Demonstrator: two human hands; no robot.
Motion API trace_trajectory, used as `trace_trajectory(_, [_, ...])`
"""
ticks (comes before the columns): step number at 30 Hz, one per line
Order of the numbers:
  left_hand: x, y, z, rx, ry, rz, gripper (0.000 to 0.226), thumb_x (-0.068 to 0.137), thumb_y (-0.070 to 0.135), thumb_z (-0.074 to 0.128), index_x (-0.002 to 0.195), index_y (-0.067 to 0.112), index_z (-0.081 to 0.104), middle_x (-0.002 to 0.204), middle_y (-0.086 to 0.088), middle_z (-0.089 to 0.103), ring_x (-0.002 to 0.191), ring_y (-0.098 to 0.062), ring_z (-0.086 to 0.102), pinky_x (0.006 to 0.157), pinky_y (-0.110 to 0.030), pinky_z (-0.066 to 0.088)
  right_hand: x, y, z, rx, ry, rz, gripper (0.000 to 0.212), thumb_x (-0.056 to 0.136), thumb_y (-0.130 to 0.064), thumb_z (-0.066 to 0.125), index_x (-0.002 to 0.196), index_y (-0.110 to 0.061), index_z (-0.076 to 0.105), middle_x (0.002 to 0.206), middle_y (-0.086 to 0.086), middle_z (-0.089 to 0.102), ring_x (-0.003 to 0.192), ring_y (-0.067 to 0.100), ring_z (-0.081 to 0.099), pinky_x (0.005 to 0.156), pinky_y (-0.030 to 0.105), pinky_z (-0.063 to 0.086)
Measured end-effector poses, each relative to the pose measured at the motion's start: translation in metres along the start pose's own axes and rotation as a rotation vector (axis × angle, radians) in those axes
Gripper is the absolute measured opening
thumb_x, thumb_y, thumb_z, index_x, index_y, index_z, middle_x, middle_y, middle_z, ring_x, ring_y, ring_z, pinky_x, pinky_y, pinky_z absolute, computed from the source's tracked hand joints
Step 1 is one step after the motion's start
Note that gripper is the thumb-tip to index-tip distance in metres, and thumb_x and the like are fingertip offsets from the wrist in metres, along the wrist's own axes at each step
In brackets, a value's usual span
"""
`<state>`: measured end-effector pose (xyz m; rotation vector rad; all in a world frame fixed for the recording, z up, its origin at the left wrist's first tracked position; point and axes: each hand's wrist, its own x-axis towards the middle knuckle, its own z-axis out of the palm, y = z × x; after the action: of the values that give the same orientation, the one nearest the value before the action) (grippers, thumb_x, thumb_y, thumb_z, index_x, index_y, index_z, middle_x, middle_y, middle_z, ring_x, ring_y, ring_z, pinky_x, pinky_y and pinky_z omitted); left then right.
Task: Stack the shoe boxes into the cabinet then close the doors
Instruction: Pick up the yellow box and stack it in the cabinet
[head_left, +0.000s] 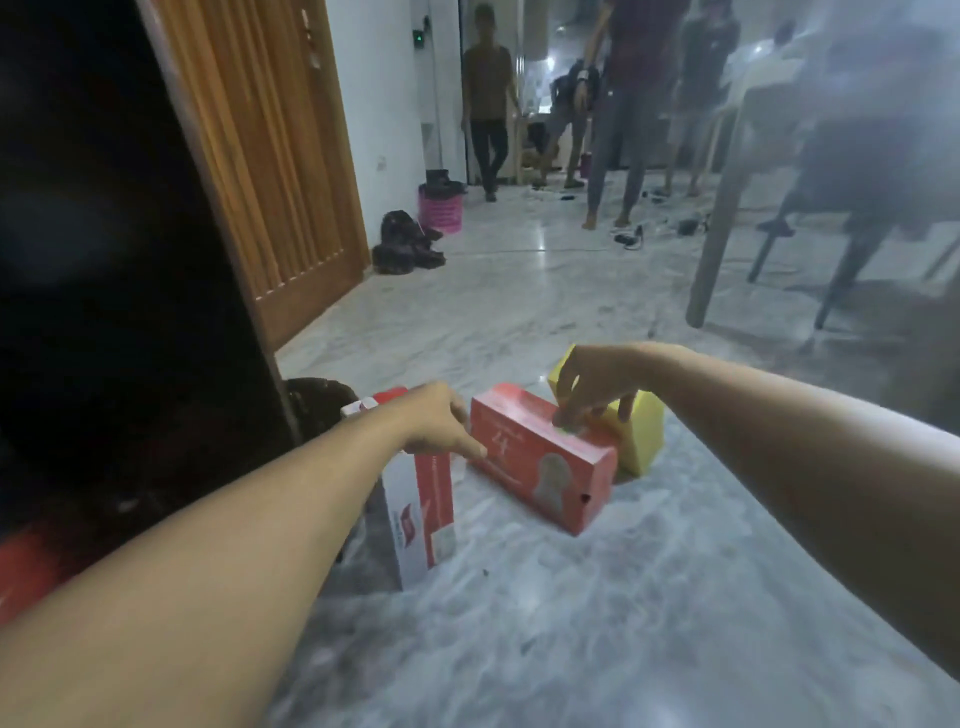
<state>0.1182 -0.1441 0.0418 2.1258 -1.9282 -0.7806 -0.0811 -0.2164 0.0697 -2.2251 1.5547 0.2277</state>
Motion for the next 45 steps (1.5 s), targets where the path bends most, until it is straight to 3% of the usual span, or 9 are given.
trace_trajectory(6, [0.088, 0.017, 0.072, -0.029, -0.061, 0.067, 0.049, 0.071, 0.035, 0.082, 0.112, 0.012, 0.066, 0.108, -0.003, 0.065, 0.094, -0.019, 0.06, 0.078, -0.028, 0.047, 0.065, 0.088, 0.044, -0.001, 0.04, 0.215, 0.047, 0.077, -0.042, 0.078, 0.099, -0.002, 0.062, 0.085, 0.01, 0.064, 0.075, 0.028, 0.068, 0.058, 0.039, 0.062])
trace_trajectory(10, [0.141, 0.03, 0.104, -0.057, -0.031, 0.091, 0.041, 0.072, 0.031, 0.08, 0.106, 0.018, 0.062, 0.105, -0.006, 0.061, 0.092, -0.019, 0.056, 0.075, -0.027, 0.043, 0.095, 0.138, 0.058, -0.025, 0.187, 0.307, 0.034, 0.083, -0.032, 0.07, 0.102, -0.006, 0.06, 0.078, 0.006, 0.057, 0.071, 0.022, 0.058, 0.042, 0.025, 0.043])
trace_trajectory(15, [0.199, 0.045, 0.125, -0.255, 0.028, 0.047, 0.03, 0.079, 0.023, 0.076, 0.104, 0.023, 0.06, 0.108, -0.006, 0.056, 0.1, -0.022, 0.055, 0.084, -0.028, 0.046, 0.137, 0.186, 0.063, 0.211, 0.411, 0.379, 0.027, 0.085, -0.033, 0.066, 0.086, -0.012, 0.049, 0.094, 0.01, 0.058, 0.09, 0.032, 0.058, 0.065, 0.035, 0.044])
trace_trajectory(21, [0.254, 0.057, 0.137, -0.443, 0.089, -0.052, 0.033, 0.084, 0.027, 0.073, 0.095, 0.017, 0.043, 0.099, 0.001, 0.051, 0.097, -0.021, 0.05, 0.091, -0.034, 0.047, 0.197, 0.212, 0.066, 0.288, 0.57, 0.284, 0.08, 0.085, -0.053, 0.065, 0.147, -0.02, 0.028, 0.149, 0.014, 0.034, 0.134, 0.039, 0.037, 0.105, 0.05, 0.039])
trace_trajectory(27, [0.273, 0.078, 0.144, -0.952, -0.019, -0.223, 0.047, 0.086, 0.033, 0.071, 0.124, 0.011, 0.056, 0.107, -0.004, 0.052, 0.097, -0.022, 0.055, 0.096, -0.047, 0.049, 0.196, 0.225, 0.077, 0.37, 0.551, 0.238, 0.072, 0.071, -0.044, 0.079, 0.129, -0.02, 0.044, 0.122, 0.012, 0.055, 0.109, 0.032, 0.054, 0.087, 0.045, 0.051])
trace_trajectory(33, [0.274, 0.097, 0.167, -1.138, -0.025, -0.239, 0.092, 0.071, 0.047, 0.081, 0.143, 0.012, 0.036, 0.145, -0.012, 0.041, 0.125, -0.036, 0.049, 0.098, -0.049, 0.046, 0.154, 0.238, 0.104, 0.595, 0.426, 0.263, 0.049, 0.066, -0.02, 0.081, 0.104, -0.016, 0.051, 0.109, 0.005, 0.057, 0.087, 0.019, 0.053, 0.059, 0.031, 0.043])
trace_trajectory(37, [0.261, 0.11, 0.185, -1.156, 0.067, -0.23, 0.1, 0.058, 0.056, 0.085, 0.135, 0.012, 0.038, 0.128, -0.003, 0.055, 0.111, -0.03, 0.059, 0.085, -0.036, 0.049, 0.129, 0.253, 0.127, 0.748, 0.334, 0.274, 0.053, 0.054, -0.015, 0.06, 0.105, -0.018, 0.049, 0.102, 0.011, 0.069, 0.082, 0.024, 0.062, 0.067, 0.037, 0.051])
trace_trajectory(40, [0.251, 0.113, 0.2, -1.011, 0.17, -0.218, 0.132, 0.015, 0.07, 0.086, 0.127, 0.016, 0.041, 0.12, -0.001, 0.061, 0.105, -0.023, 0.063, 0.087, -0.039, 0.055, 0.117, 0.26, 0.142, 0.879, 0.213, 0.292, 0.058, 0.069, -0.008, 0.057, 0.126, -0.017, 0.045, 0.103, 0.013, 0.072, 0.085, 0.025, 0.065, 0.072, 0.039, 0.05])
trace_trajectory(45, [0.216, 0.114, 0.239, -0.601, 0.198, -0.039, 0.094, 0.039, 0.056, 0.081, 0.116, 0.02, 0.041, 0.115, 0.002, 0.058, 0.108, -0.021, 0.058, 0.091, -0.038, 0.051, 0.113, 0.265, 0.157, 1.072, 0.232, 0.394, 0.027, 0.098, -0.02, 0.049, 0.123, -0.014, 0.054, 0.119, 0.015, 0.062, 0.103, 0.033, 0.066, 0.085, 0.052, 0.057])
